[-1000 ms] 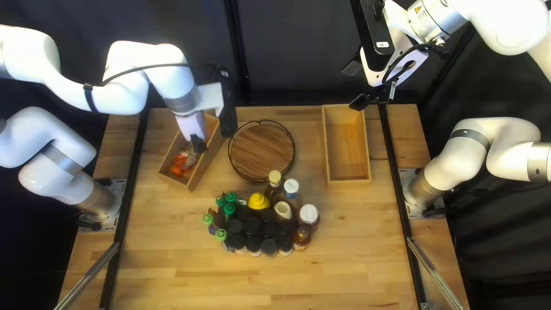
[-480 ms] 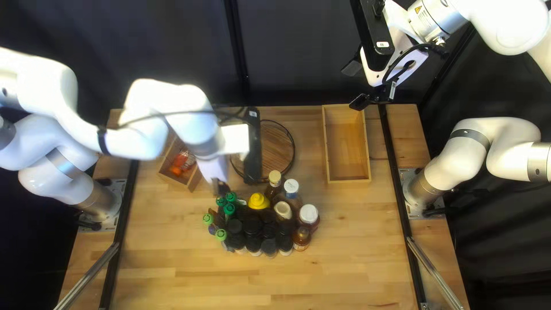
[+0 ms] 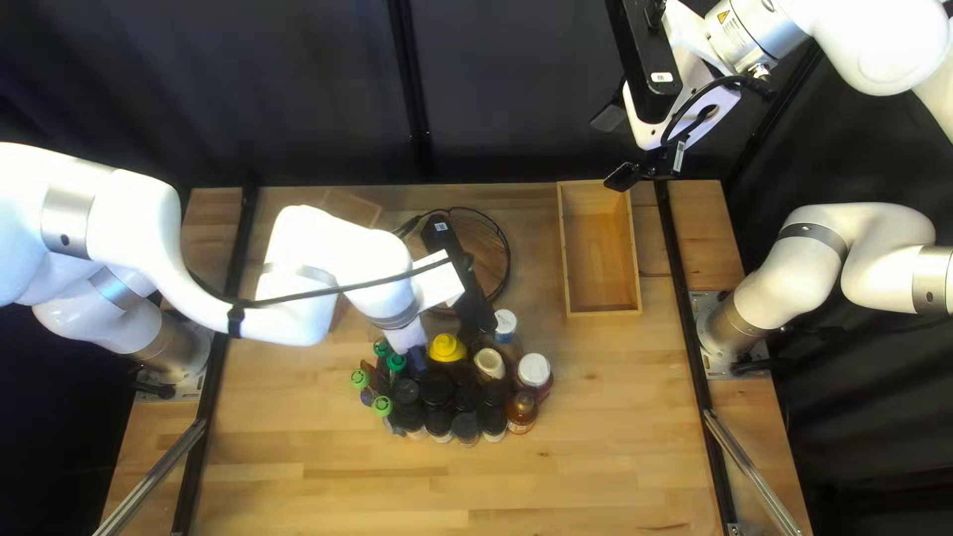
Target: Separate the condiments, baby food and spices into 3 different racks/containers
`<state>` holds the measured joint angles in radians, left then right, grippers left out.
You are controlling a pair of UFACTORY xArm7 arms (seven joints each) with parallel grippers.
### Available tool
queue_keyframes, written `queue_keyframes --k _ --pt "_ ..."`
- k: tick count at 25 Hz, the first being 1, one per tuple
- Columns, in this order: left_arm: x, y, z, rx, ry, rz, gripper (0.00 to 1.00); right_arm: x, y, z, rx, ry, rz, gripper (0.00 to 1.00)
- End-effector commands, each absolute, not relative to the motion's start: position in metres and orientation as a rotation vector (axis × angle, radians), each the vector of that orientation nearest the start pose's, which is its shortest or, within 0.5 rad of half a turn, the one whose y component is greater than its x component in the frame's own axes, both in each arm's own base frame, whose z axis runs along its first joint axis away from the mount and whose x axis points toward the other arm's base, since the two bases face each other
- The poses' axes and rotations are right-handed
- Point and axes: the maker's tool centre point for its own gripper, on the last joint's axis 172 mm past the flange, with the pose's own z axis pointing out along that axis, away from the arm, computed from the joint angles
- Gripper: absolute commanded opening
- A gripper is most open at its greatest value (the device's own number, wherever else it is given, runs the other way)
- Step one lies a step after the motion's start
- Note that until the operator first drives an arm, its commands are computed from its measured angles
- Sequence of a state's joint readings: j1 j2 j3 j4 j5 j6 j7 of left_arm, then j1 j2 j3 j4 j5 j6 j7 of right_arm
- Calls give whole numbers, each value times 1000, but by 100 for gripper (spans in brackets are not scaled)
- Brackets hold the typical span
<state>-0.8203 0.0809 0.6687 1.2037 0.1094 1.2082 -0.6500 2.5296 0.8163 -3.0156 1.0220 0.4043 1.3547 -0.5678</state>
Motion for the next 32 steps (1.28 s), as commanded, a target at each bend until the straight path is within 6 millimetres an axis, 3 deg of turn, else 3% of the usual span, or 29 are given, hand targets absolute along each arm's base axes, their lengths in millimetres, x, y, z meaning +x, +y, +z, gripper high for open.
queue_keyframes --k 1,13,14,15,16,17,19,24,26,32 --pt "469 -43 197 -2888 -702 12 100 336 -60 476 -2988 -111 -872 100" --pt "468 -37 160 -2903 -736 8 100 336 -60 476 -2988 -111 -872 100" --pt "469 -38 157 -2903 -738 8 94 336 -60 476 -2988 -111 -872 100" --pt "469 -38 155 -2902 -744 8 66 336 -60 476 -2988 -111 -872 100" --pt "469 -39 153 -2901 -747 7 31 336 -60 476 -2988 -111 -872 100" --pt "468 -39 151 -2900 -749 6 9 336 -60 476 -2988 -111 -872 100" --pt "465 -40 148 -2896 -754 5 5 336 -60 476 -2988 -111 -872 100" --pt "457 -42 156 -2881 -755 -3 6 336 -60 476 -2988 -111 -872 100" --pt "457 -41 166 -2876 -747 -4 5 336 -60 476 -2988 -111 -872 100" --pt "471 -12 224 -2870 -685 -11 7 336 -60 476 -2988 -111 -872 100"
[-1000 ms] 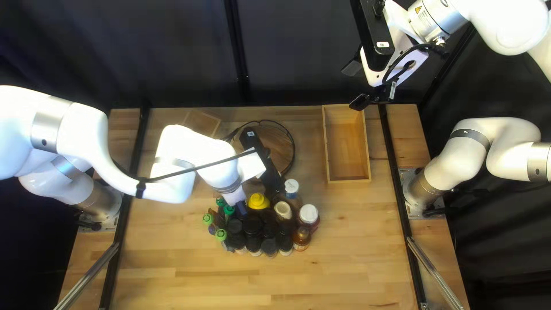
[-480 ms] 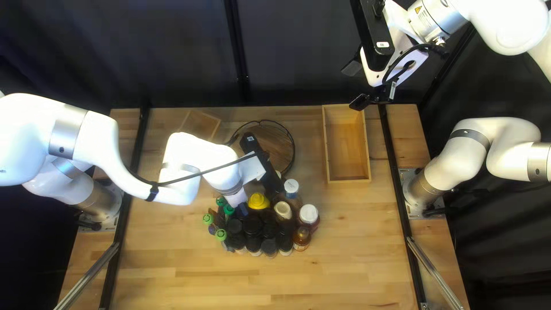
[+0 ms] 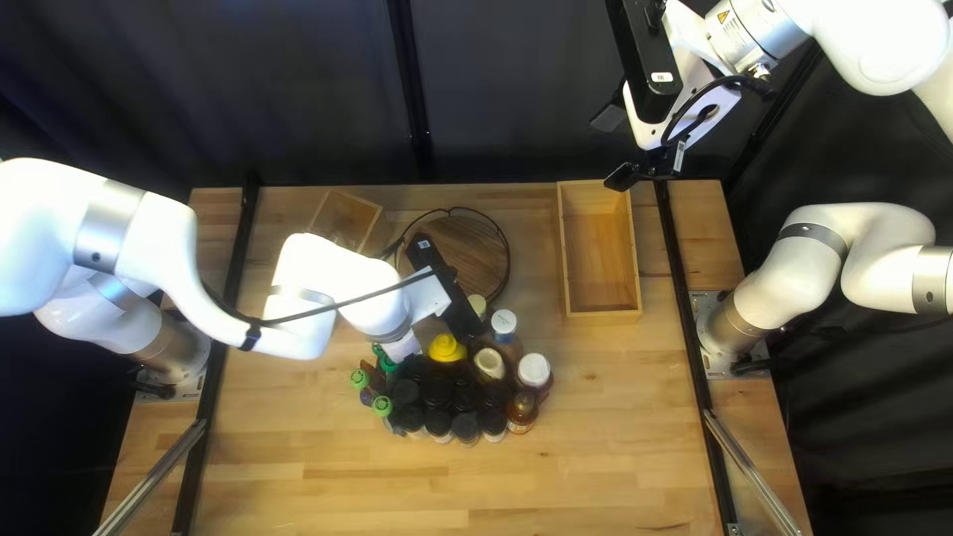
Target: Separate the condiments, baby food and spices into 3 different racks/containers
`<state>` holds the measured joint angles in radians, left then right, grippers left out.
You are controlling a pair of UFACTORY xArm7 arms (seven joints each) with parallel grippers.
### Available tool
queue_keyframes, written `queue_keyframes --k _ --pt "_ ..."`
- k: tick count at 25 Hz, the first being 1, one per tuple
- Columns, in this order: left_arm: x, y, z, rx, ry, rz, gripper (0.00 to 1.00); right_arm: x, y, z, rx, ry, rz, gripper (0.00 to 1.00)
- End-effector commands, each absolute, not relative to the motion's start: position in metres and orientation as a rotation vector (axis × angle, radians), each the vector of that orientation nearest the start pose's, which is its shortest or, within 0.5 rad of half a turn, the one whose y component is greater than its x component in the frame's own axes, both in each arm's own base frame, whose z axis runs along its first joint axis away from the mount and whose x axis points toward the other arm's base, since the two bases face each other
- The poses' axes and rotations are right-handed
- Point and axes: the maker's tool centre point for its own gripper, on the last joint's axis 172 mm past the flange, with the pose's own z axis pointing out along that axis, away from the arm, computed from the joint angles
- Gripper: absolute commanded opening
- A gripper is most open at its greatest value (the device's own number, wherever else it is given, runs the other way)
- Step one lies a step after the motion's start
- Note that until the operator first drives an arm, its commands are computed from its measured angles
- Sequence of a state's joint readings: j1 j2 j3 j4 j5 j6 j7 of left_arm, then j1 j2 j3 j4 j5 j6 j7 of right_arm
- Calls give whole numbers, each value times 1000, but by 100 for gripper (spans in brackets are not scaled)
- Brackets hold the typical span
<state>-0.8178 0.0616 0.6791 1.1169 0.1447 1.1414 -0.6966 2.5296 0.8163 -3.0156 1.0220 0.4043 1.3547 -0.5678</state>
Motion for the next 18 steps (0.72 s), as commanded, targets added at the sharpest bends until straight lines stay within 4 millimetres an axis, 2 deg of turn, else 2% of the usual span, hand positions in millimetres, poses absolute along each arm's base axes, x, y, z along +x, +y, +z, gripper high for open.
queue_keyframes --k 1,4,6,8,9,10,12,14,15,18 --pt "473 -5 235 -2870 -673 -12 7 336 -60 476 -2988 -111 -872 100" --pt "467 20 269 -2869 -637 -21 7 336 -60 476 -2988 -111 -872 100" --pt "450 46 298 -2876 -598 -37 9 336 -60 476 -2988 -111 -872 100" --pt "428 68 315 -2890 -557 -49 12 336 -60 476 -2988 -111 -872 100" --pt "421 74 319 -2895 -542 -49 15 336 -60 476 -2988 -111 -872 100" --pt "402 90 325 -2910 -510 -44 23 336 -60 476 -2988 -111 -872 100" --pt "379 108 329 -2940 -445 -30 25 336 -60 476 -2988 -111 -872 100" --pt "364 121 328 -2953 -406 -12 22 336 -60 476 -2988 -111 -872 100" --pt "356 131 325 -2956 -391 0 11 336 -60 476 -2988 -111 -872 100" --pt "344 156 311 -2919 -453 28 7 336 -60 476 -2988 -111 -872 100"
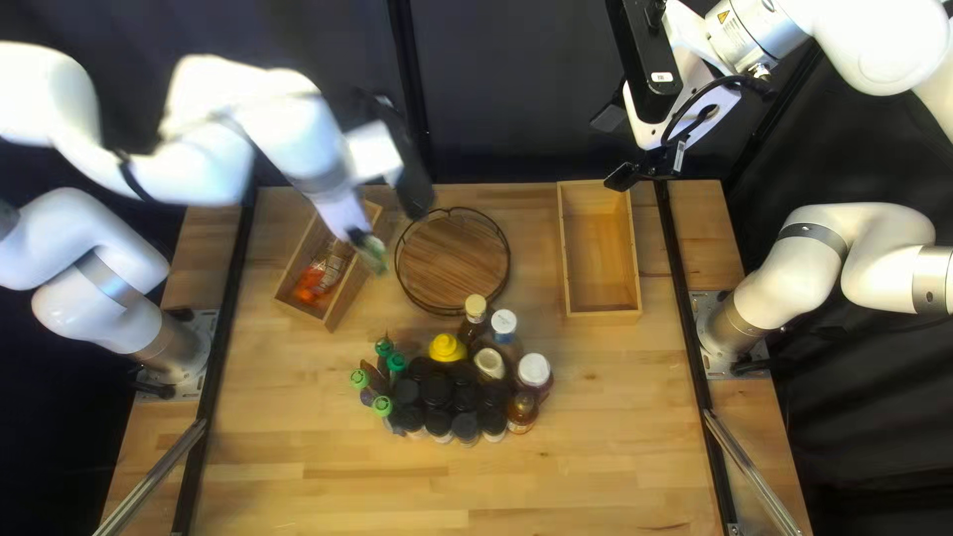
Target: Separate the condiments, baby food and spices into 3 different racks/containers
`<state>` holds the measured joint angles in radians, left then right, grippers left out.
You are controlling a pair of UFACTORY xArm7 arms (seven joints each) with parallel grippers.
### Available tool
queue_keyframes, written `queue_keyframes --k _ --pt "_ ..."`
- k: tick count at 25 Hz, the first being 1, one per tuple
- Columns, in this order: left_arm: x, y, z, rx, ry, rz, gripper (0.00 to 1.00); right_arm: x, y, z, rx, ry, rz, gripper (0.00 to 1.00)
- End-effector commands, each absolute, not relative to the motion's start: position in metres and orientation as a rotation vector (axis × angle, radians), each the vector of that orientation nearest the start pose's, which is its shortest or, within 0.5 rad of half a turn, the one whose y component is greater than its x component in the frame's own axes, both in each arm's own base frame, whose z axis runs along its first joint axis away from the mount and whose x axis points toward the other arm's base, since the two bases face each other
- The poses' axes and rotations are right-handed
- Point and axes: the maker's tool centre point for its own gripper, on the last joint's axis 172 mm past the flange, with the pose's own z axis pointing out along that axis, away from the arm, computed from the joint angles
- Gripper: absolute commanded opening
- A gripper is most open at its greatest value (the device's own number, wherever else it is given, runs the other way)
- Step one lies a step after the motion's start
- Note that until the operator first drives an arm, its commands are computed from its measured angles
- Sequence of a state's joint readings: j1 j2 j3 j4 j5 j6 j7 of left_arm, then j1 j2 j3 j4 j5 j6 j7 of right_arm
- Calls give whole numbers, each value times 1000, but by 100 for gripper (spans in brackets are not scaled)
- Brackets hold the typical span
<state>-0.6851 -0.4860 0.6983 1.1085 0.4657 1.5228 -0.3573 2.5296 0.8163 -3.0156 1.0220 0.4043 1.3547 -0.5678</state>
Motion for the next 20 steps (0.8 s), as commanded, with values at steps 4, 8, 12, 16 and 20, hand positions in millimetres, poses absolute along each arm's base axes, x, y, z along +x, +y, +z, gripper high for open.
queue_keyframes --k 4,8,12,16,20 --pt "341 178 288 -2810 -653 62 2 336 -60 476 -2988 -111 -872 100" --pt "342 192 274 -2732 -825 75 3 336 -60 476 -2988 -111 -872 100" --pt "338 209 263 -2676 -929 73 3 336 -60 476 -2988 -111 -872 100" --pt "338 218 253 -2649 -977 79 6 336 -60 476 -2988 -111 -872 100" --pt "340 228 240 -2626 -1010 81 9 336 -60 476 -2988 -111 -872 100"
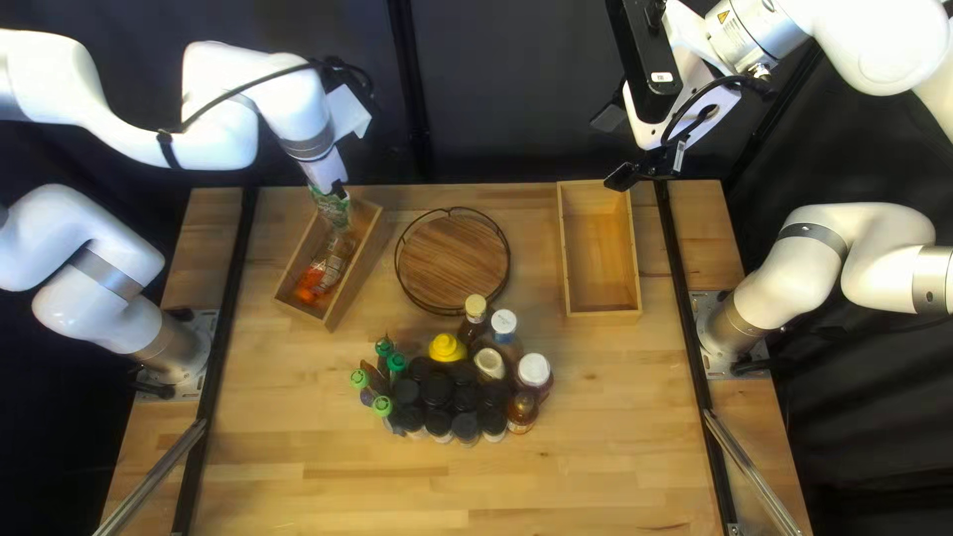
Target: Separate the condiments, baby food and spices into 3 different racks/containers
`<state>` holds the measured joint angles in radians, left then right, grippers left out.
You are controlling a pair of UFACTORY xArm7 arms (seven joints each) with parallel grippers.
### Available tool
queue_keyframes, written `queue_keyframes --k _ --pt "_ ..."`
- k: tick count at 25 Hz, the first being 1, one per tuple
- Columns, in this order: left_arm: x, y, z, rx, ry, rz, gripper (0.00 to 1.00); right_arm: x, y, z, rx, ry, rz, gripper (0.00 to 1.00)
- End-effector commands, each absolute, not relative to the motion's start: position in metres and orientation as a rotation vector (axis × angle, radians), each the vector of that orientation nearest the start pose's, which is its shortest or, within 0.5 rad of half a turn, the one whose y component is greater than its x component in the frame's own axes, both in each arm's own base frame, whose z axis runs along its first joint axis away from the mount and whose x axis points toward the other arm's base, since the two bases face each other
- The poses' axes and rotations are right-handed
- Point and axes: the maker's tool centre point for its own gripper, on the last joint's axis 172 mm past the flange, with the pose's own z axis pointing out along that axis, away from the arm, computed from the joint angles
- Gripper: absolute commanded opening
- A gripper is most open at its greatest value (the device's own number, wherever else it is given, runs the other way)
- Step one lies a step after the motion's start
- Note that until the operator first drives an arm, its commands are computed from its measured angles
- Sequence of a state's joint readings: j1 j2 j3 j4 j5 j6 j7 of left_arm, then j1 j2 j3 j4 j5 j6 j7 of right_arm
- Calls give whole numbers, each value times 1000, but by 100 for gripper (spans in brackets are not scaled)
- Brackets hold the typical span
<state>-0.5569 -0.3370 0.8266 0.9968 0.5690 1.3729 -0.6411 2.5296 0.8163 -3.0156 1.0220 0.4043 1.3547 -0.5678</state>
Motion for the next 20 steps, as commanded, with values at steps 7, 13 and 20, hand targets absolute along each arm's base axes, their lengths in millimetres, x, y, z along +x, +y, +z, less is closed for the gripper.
queue_keyframes --k 7,13,20 --pt "342 231 215 -2616 -1026 91 41 336 -60 476 -2988 -111 -872 100" --pt "345 225 211 -2599 -1028 131 100 336 -60 476 -2988 -111 -872 100" --pt "358 168 249 -2735 -853 100 100 336 -60 476 -2988 -111 -872 100"
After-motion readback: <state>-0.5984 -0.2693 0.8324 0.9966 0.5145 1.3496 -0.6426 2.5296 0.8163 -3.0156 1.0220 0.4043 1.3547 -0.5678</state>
